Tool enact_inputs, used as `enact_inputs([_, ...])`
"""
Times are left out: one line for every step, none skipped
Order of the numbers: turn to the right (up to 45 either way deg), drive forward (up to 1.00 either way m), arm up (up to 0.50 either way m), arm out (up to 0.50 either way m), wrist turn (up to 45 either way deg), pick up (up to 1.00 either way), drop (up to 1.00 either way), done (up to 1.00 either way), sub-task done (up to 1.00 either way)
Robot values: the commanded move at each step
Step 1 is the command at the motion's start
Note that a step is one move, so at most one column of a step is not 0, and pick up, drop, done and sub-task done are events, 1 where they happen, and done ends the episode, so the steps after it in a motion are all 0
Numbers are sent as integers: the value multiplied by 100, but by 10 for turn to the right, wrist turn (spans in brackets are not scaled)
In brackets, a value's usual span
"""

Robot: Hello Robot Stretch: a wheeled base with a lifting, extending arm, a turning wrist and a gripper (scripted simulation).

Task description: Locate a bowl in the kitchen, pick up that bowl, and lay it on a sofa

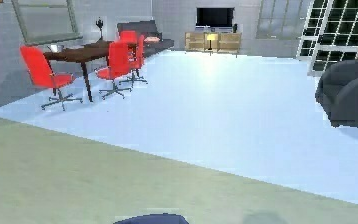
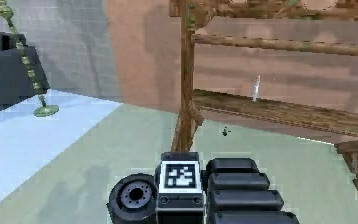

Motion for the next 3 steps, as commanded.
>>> enact_inputs([0, 100, 0, 0, 0, 0, 0, 0, 0])
enact_inputs([0, 100, 0, 0, 0, 0, 0, 0, 0])
enact_inputs([0, 100, 0, 0, 0, 0, 0, 0, 0])
